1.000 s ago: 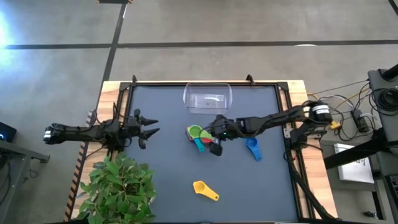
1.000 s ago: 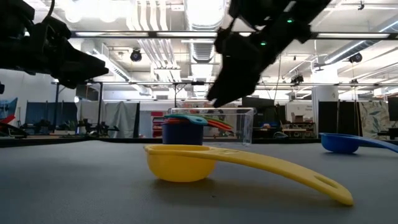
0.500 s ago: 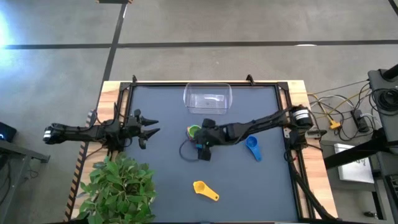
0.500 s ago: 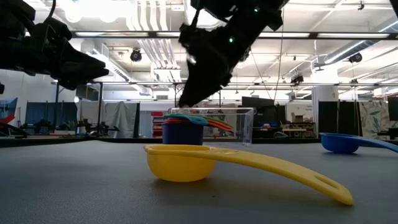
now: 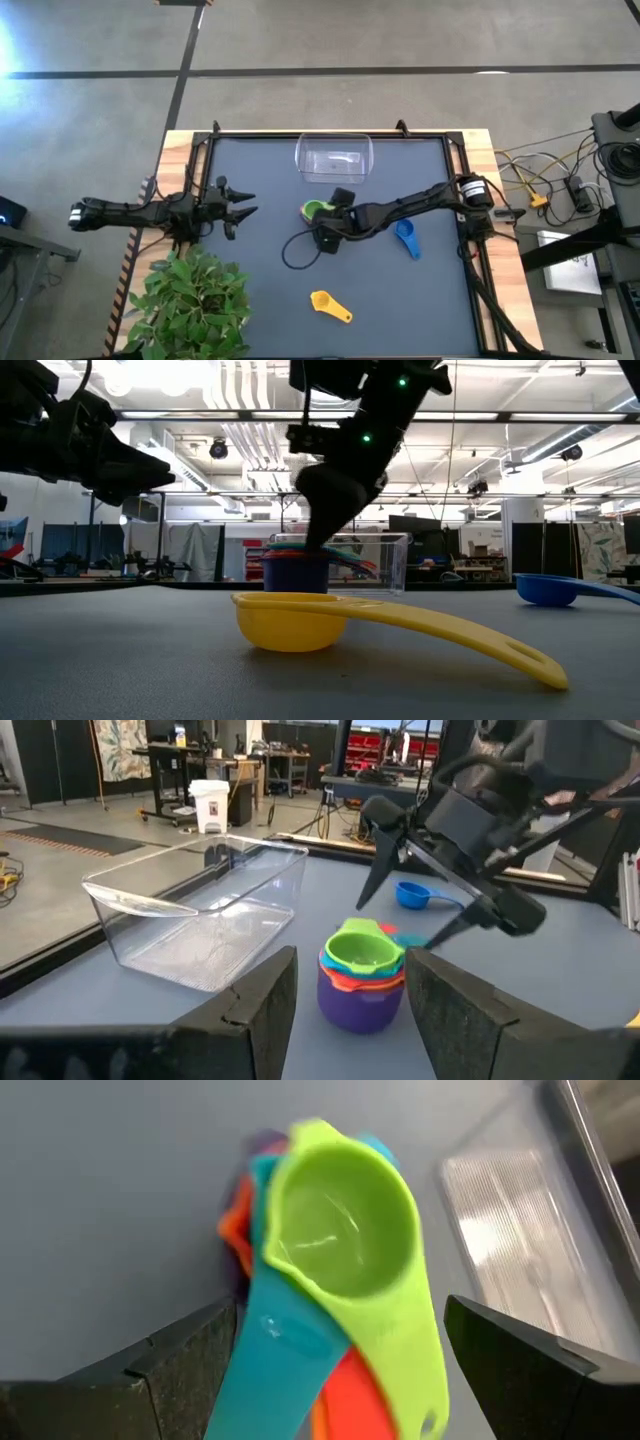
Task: Nest measuring cups in basket
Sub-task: Move the nested measuring cups to the center of the table
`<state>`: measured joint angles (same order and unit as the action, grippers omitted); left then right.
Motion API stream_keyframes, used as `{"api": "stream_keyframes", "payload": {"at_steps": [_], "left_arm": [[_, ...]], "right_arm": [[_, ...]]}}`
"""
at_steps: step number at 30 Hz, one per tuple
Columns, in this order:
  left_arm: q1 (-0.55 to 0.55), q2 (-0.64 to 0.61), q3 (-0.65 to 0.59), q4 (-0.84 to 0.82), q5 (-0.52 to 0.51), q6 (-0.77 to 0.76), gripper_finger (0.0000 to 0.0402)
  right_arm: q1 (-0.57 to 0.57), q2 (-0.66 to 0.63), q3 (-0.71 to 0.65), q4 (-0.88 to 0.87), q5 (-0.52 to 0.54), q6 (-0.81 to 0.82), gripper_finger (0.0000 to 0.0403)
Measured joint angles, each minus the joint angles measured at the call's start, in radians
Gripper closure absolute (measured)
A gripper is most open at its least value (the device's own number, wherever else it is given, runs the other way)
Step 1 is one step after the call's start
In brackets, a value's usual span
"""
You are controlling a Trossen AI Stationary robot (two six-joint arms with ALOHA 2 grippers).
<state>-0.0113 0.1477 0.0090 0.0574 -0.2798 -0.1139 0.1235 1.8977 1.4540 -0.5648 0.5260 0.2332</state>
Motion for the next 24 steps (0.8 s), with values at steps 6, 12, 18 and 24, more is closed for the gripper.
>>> {"api": "stream_keyframes", "payload": {"at_steps": [6,12,18,24], "left_arm": [[0.0,0.011,0.0,-0.002,0.0,0.0,0.0233],[-0.001,0.013,0.0,0.0,0.003,-0.011,0.0233],[-0.001,0.049,0.0,0.0,0.044,-0.023,0.024],[-0.001,0.129,0.014,0.003,0.055,-0.027,0.0259]], "right_arm": [[-0.023,-0.003,-0.002,-0.045,-0.01,-0.061,0.0058],[-0.058,-0.006,-0.002,-0.049,-0.162,-0.158,0.0058],[-0.06,-0.005,-0.002,-0.065,-0.212,-0.246,0.0058],[-0.066,-0.008,-0.002,-0.064,-0.212,-0.272,0.0058]]}}
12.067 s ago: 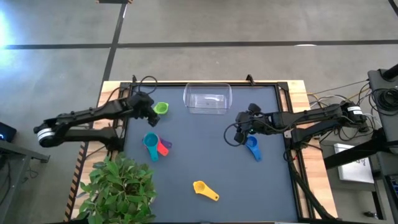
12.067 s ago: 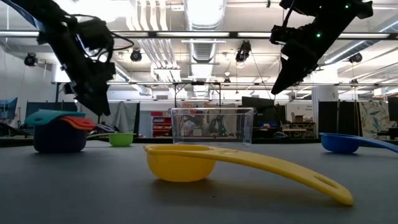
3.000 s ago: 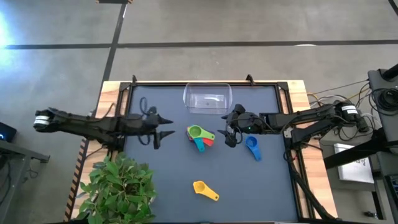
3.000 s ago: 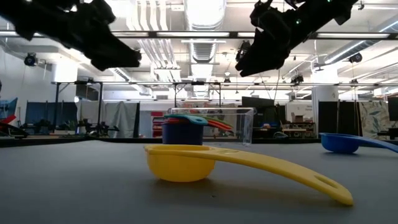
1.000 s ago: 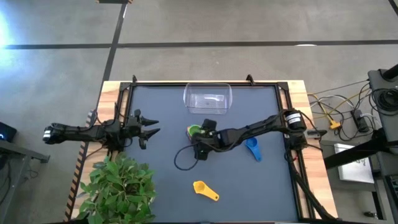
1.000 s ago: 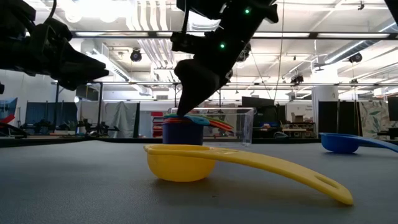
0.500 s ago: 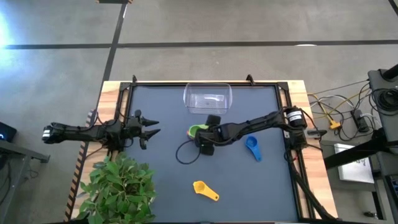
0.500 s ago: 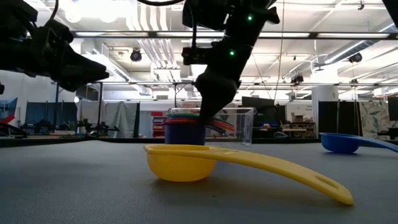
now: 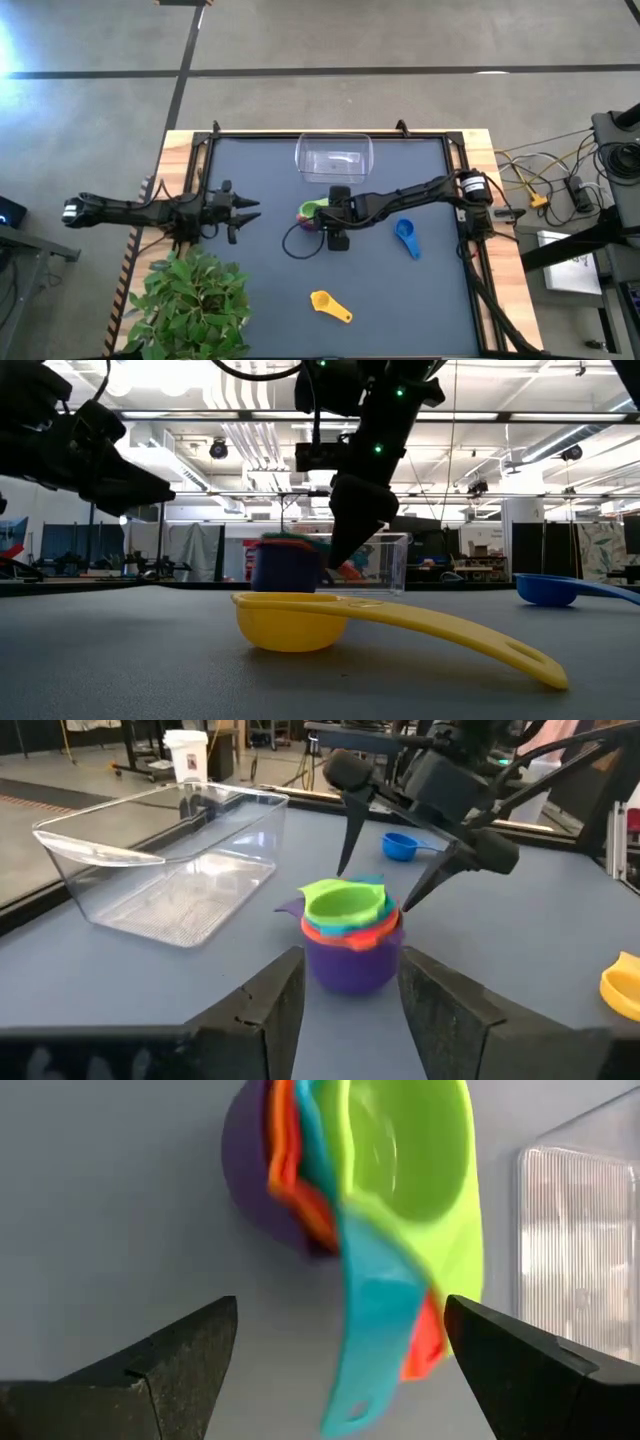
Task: Nest measuring cups in basket
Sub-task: Move the nested measuring cups to the center of the table
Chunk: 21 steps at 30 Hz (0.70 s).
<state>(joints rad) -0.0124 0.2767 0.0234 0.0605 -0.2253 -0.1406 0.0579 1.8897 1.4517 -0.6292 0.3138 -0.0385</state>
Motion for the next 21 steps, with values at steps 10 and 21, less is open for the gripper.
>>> {"api": "stream_keyframes", "payload": {"at_steps": [10,21], "left_arm": [[0.0,0.232,0.073,0.081,0.001,0.033,0.0294],[0.0,0.664,0.206,0.261,0.029,0.134,0.03]], "right_arm": [[-0.018,-0.001,0.0,0.012,0.0,-0.026,0.0058],[-0.026,-0.001,0.0,0.025,0.0,-0.041,0.0058]]}}
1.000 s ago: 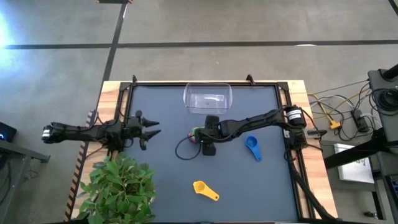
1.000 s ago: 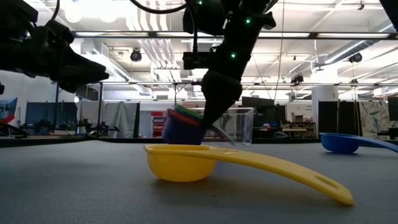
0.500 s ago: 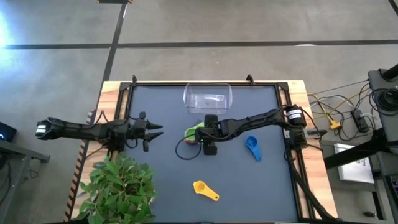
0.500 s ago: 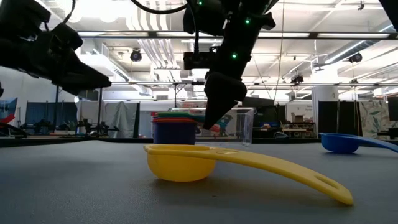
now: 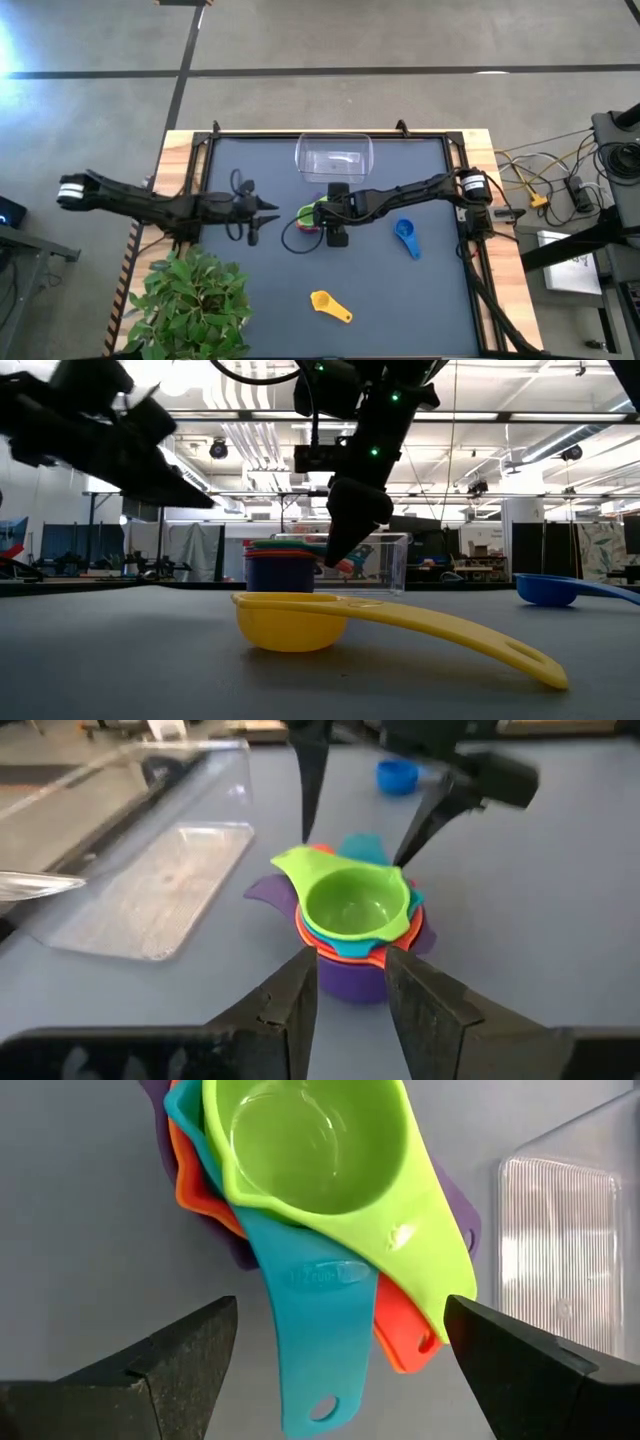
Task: Nest measuring cups in basket
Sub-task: Move the nested measuring cups to the center of the table
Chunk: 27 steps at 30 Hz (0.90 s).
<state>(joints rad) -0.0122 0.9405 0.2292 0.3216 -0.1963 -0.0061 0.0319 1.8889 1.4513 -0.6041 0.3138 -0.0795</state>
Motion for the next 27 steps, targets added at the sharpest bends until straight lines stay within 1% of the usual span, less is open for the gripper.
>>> {"api": "stream_keyframes", "payload": {"at_steps": [2,4,7,10,15,20,24,27], "left_arm": [[0.0,0.087,0.031,0.046,-0.001,0.022,0.03],[0.0,0.168,0.051,0.144,-0.001,0.053,0.03],[0.0,0.283,0.064,0.339,0.002,0.093,0.0301],[0.0,0.389,0.082,0.448,0.004,0.102,0.0301],[0.0,0.565,0.158,0.468,0.005,0.08,0.0304],[0.0,0.707,0.236,0.47,0.006,0.071,0.0319],[0.0,0.758,0.265,0.491,0.03,0.068,0.0326],[0.0,0.763,0.269,0.489,0.061,0.065,0.0327]], "right_arm": [[0.0,0.0,0.0,0.005,0.0,0.0,0.0058],[0.0,0.0,0.0,0.008,0.0,0.0,0.0058],[0.0,0.0,0.0,0.011,0.0,0.0,0.0058],[0.0,0.0,0.0,0.011,0.0,-0.003,0.0058],[0.0,0.0,0.0,0.011,0.0,-0.017,0.0058],[0.0,0.0,0.0,0.014,0.001,-0.028,0.0058],[0.0,0.0,0.0,0.014,0.001,-0.055,0.0058],[0.0,-0.002,0.0,0.017,0.002,-0.093,0.0058]]}}
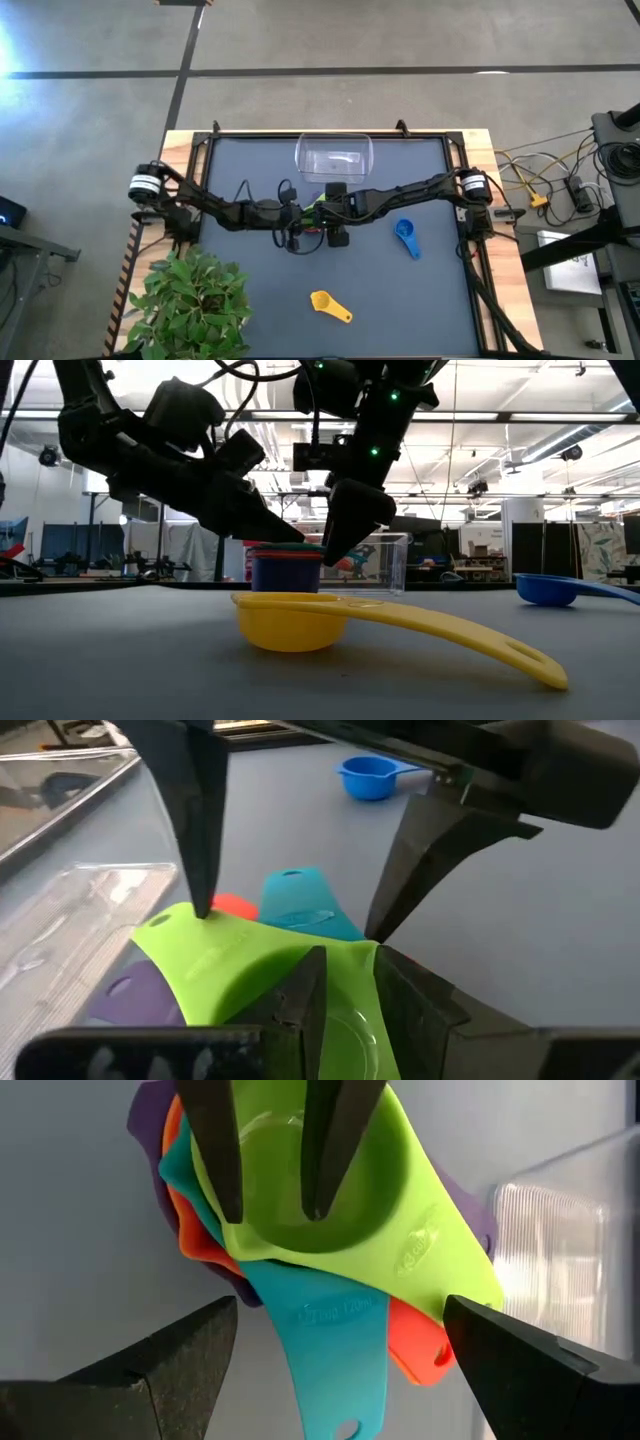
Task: Nest measuring cups in basket
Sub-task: Move the nested measuring cups to the center of the table
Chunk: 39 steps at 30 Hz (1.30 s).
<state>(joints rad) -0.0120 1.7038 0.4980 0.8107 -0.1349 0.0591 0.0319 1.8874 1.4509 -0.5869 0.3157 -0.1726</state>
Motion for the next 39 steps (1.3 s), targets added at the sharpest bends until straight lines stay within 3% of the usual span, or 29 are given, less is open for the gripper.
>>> {"api": "stream_keyframes", "payload": {"at_steps": [18,28,39], "left_arm": [[0.008,-0.116,-0.03,-0.164,0.078,0.004,0.0327],[0.011,-0.182,-0.029,-0.168,0.078,0.015,0.0327],[0.017,-0.42,-0.033,-0.486,-0.082,-0.037,0.0327]], "right_arm": [[-0.012,0.0,0.067,0.045,-0.009,-0.166,0.0058],[-0.014,0.0,0.067,-0.047,-0.006,-0.219,0.0058],[-0.015,0.0,0.067,-0.165,0.0,-0.123,0.008]]}}
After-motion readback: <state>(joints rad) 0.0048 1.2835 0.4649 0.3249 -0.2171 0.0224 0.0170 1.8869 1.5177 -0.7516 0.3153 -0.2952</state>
